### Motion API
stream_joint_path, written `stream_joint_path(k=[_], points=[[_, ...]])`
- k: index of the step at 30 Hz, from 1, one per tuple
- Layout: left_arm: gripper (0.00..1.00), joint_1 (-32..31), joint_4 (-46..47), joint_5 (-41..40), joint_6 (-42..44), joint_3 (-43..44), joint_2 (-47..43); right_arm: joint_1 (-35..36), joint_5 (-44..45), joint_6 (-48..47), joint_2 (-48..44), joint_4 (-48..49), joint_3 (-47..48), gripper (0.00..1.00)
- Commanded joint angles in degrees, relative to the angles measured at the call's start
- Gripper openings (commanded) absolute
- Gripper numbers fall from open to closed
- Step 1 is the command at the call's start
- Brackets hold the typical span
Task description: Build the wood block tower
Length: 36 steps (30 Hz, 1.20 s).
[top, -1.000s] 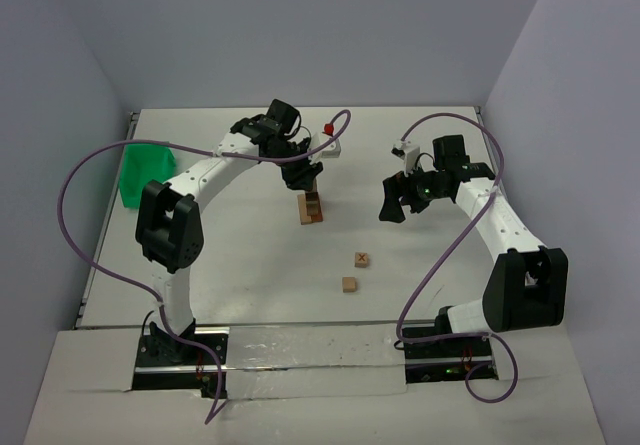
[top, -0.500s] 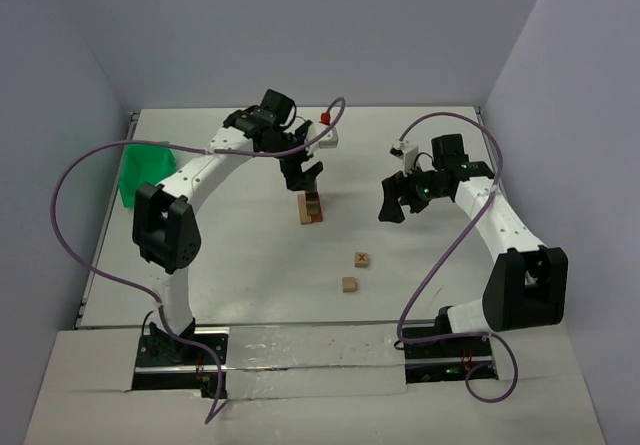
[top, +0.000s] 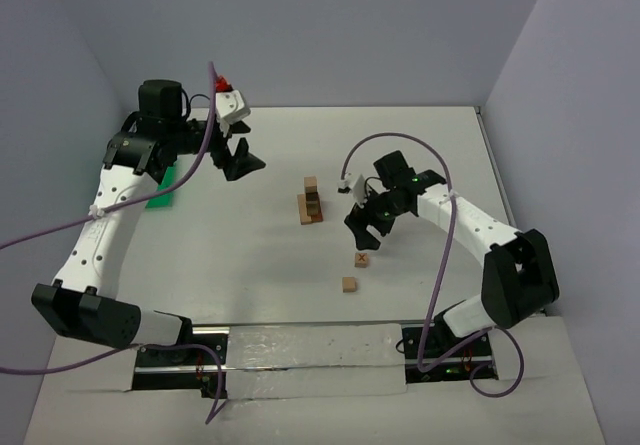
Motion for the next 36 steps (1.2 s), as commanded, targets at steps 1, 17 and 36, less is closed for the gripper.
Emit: stream_joint_path(k=[1,17,36], points=[[0.99,2.7,2.2,4.4,-3.1,-6.5,-1.3,2.6,4.2,-3.2,2.5,1.4,-2.0,0.84],[0.99,5.1,5.1,6.3,-3.5,-11.9,-0.3,9.5,8.5,-5.5,3.8,8.0,-9.5,0.72],[0.99,5.2,5.5,5.4,-3.7,-11.6,0.9,10.2,7.4,-8.5,-1.6,10.1,-11.3,0.26]])
